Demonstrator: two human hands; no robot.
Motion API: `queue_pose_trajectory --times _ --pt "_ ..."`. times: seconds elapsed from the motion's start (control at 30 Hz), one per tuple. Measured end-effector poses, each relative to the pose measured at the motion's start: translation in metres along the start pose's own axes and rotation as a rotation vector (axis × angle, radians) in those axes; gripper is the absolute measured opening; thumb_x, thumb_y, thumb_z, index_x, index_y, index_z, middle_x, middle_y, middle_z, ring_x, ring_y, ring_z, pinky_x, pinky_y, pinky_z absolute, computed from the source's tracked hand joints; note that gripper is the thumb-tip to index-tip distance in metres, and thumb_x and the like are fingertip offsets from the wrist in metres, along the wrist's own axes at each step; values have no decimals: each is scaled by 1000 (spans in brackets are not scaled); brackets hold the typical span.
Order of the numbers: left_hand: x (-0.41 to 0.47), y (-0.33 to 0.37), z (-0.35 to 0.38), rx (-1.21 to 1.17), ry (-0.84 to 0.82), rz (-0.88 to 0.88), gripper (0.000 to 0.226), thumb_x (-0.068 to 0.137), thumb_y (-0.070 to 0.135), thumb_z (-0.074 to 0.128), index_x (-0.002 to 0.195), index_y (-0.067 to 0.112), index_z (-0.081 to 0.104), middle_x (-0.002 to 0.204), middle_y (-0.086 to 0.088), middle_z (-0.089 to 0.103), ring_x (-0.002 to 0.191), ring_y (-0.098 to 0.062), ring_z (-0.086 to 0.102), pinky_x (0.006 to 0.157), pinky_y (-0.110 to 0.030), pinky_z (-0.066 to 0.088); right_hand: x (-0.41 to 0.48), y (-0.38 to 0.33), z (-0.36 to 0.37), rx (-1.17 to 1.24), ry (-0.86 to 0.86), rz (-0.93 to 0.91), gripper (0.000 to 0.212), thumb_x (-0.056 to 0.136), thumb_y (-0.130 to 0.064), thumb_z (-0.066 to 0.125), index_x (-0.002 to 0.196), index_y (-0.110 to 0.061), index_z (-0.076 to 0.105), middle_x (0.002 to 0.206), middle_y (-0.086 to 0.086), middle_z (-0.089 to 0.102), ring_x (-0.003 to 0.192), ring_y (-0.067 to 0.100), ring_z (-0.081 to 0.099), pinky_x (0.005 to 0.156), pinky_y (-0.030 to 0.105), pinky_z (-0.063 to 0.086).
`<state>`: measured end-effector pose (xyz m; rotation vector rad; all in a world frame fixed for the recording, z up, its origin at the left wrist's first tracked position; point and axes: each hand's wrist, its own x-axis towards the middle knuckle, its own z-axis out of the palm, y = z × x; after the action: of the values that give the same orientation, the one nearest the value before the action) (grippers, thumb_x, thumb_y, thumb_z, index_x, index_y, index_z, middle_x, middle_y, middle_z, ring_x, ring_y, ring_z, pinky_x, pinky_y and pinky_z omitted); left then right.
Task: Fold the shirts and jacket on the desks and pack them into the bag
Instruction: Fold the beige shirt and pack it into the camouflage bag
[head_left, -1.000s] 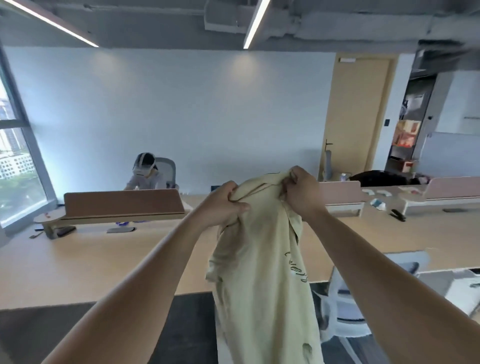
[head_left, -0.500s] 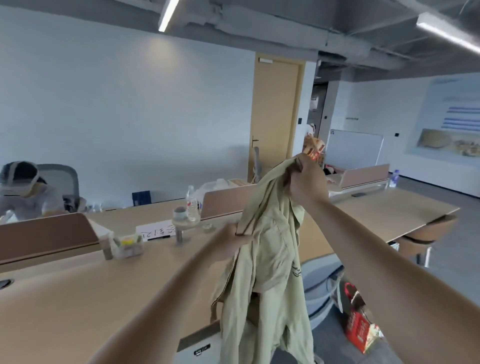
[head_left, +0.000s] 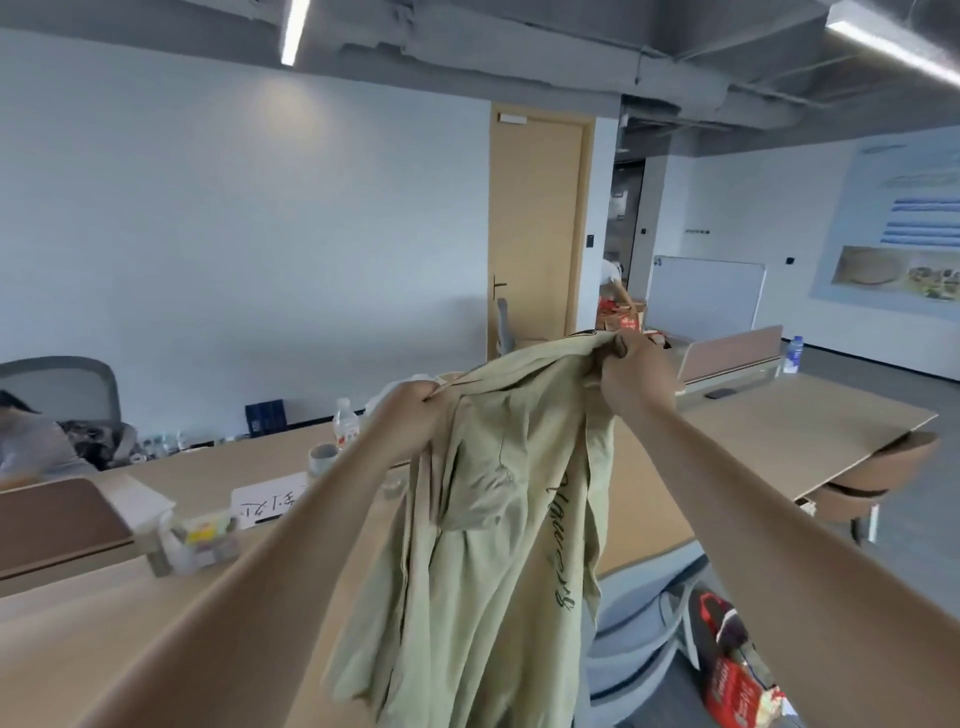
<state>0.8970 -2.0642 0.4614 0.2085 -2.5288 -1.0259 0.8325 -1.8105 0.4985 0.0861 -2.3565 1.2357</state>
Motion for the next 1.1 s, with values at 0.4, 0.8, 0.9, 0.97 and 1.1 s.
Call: queue_pose_trajectory --times 0.4,0.8,0.9,0.97,1.1 --pt "120 69 -18 -35 271 -20 40 82 48 46 62 12 45 64 -7 46 61 -21 50 61 -31 35 141 -26 21 439 -122 -131 31 84 9 35 70 -17 44 74 -4 56 54 -2 52 42 10 33" --pt "209 19 40 -44 -107 -8 19 91 30 63 102 15 68 100 3 65 84 -14 60 69 -26 44 210 -14 148 186 -227 -216 9 87 -5 47 81 -5 53 86 10 55 71 24 50 61 34 36" --pt "234 2 69 -98 -206 67 28 86 31 73 106 18 59 104 4 64 93 -15 61 83 -34 47 213 5 202 41 -355 -222 11 82 -3 49 82 3 57 81 14 62 75 32 57 65 41 44" --pt "252 -15 87 -39 -247 102 27 82 28 75 96 13 59 87 1 62 80 -18 59 70 -35 44 211 12 227 -11 -411 -188 12 82 -2 51 81 6 59 73 13 60 69 27 52 62 37 39" --pt "271 -49 119 -109 -332 137 22 83 29 76 91 20 57 78 4 55 74 -15 55 64 -25 39 216 30 257 -7 -479 -44 16 86 -3 56 73 -1 66 73 13 64 70 19 53 58 30 38"
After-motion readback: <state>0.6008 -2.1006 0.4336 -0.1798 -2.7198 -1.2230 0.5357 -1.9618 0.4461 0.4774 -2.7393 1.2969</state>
